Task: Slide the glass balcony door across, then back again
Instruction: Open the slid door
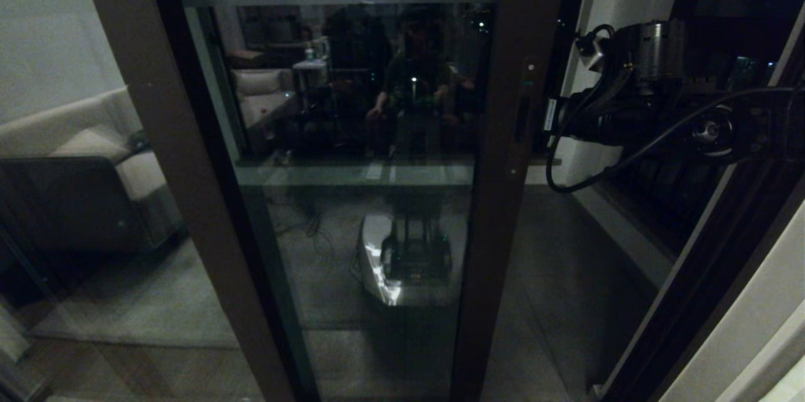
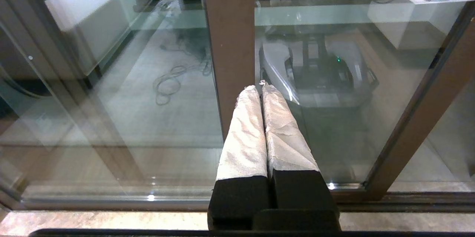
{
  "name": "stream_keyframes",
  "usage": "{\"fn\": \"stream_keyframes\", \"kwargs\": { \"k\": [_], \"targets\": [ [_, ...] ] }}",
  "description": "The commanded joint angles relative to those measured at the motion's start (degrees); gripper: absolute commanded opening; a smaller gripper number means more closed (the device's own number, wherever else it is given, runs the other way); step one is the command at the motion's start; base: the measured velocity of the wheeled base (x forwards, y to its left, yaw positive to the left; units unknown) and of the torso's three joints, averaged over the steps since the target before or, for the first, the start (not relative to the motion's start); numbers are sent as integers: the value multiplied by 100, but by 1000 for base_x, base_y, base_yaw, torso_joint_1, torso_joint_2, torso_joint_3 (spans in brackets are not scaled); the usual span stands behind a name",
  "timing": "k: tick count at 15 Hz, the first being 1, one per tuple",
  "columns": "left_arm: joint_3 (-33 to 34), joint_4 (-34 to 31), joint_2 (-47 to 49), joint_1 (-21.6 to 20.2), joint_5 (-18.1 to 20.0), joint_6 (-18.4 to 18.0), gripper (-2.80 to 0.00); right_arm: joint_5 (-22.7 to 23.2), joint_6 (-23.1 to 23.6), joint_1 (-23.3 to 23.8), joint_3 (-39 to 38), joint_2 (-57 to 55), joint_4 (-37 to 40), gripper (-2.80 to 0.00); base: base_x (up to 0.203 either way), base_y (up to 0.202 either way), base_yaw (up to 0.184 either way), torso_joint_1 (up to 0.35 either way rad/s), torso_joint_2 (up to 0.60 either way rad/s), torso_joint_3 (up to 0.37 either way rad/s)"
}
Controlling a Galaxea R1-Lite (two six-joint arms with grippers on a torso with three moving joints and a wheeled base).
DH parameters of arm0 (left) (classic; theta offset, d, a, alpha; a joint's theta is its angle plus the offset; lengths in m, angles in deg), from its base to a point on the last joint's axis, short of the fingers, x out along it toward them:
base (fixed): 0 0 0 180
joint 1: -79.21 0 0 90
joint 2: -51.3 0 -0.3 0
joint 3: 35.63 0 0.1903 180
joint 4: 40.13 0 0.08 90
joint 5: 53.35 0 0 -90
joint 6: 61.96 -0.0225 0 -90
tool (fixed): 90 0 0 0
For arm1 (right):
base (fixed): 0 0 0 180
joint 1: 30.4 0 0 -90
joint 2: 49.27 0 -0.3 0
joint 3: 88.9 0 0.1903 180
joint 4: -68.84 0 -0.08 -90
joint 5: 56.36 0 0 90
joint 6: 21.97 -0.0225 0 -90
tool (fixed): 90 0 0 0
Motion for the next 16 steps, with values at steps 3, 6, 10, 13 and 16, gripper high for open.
{"fn": "stream_keyframes", "kwargs": {
  "k": [3,6,10,13,16],
  "targets": [
    [-1,-2,-1,-1,0,-2,-280,23,-14,-131,12,-110,3,-280,0,0,0,0,0,0],
    [-1,-2,-1,-1,0,-2,-280,-70,-14,-250,132,-190,3,-280,0,0,0,0,0,0],
    [-1,-2,-1,-1,0,-2,-280,-70,-14,-362,216,-309,3,-280,0,0,0,0,0,0],
    [-1,-2,-1,-1,0,-2,-280,-80,-14,-468,375,-397,3,-280,0,0,0,0,0,0],
    [-1,-2,-1,-1,0,-2,-280,-405,-42,-609,649,-612,3,-280,0,0,0,0,0,0]
  ]
}}
